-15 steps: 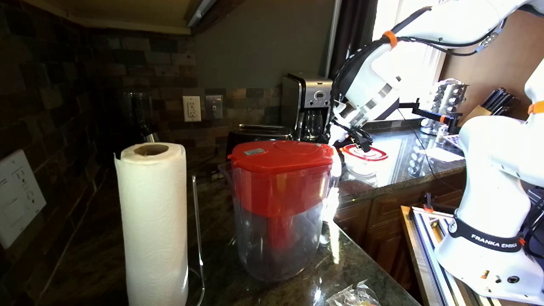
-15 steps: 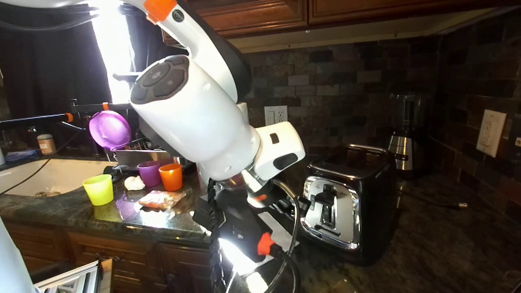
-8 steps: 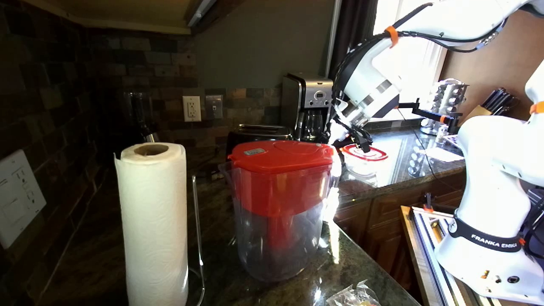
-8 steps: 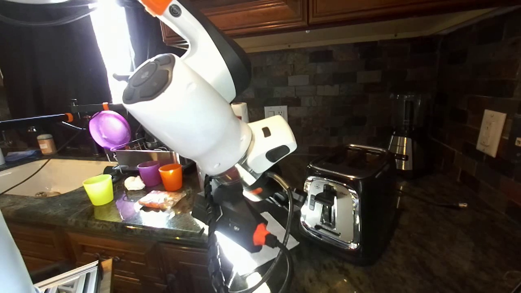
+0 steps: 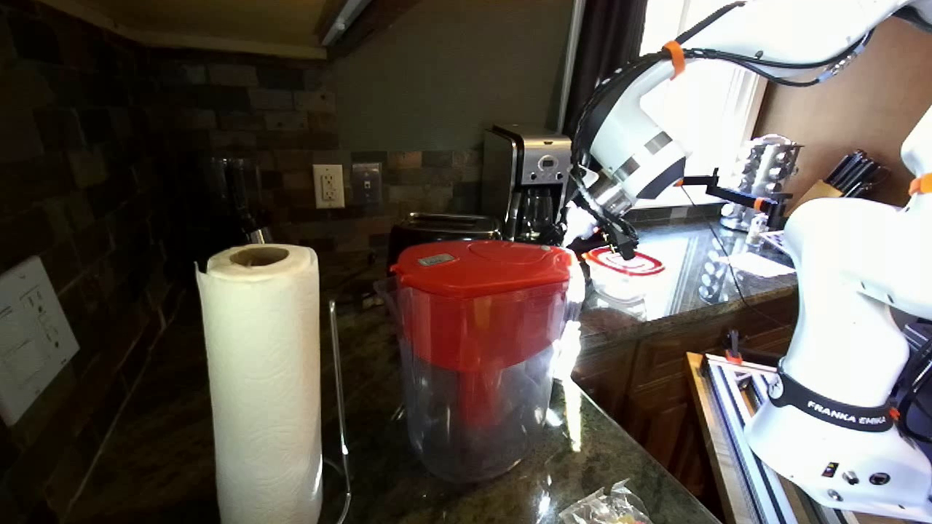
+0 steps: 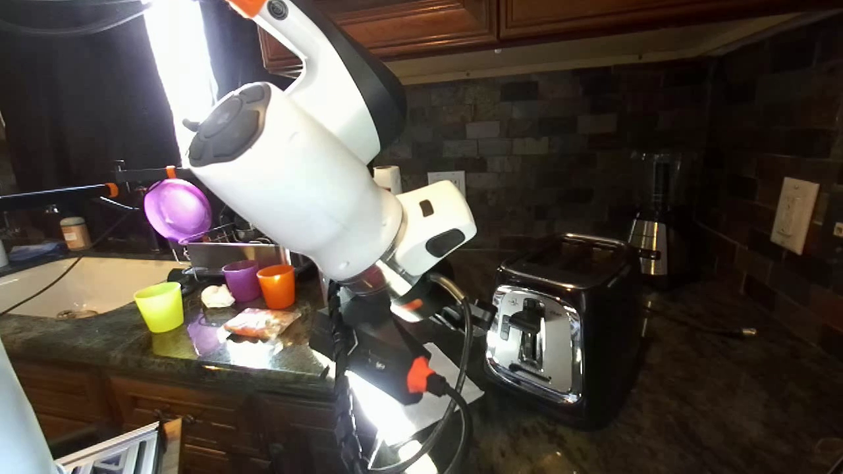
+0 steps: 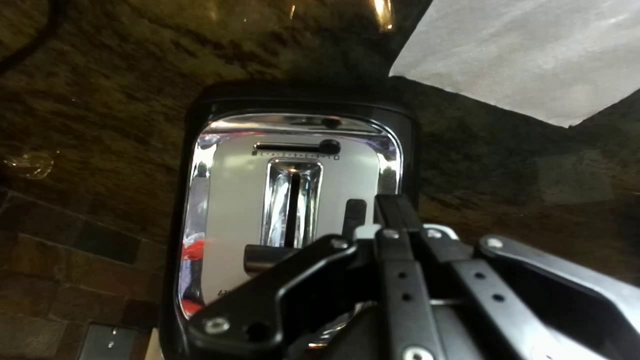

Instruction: Press a button on the toaster

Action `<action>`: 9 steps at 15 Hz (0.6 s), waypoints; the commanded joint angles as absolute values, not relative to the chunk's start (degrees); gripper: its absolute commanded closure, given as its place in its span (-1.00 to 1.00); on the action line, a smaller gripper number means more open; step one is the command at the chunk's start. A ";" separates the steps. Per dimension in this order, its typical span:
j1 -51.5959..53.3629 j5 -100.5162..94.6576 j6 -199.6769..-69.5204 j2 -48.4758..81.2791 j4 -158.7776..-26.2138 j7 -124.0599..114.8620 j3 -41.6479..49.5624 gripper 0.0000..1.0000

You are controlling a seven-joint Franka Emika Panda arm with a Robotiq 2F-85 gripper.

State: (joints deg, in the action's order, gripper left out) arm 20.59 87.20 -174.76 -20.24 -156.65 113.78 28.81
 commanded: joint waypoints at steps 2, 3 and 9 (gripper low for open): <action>20.61 88.19 -174.70 -20.37 -155.99 114.92 29.12 1.00; 20.62 88.62 -174.86 -20.49 -155.66 115.37 29.17 1.00; 20.56 87.12 -174.76 -20.17 -155.73 113.74 28.84 0.98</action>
State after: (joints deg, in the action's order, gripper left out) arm 20.56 87.12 -174.76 -20.17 -155.73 113.74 28.84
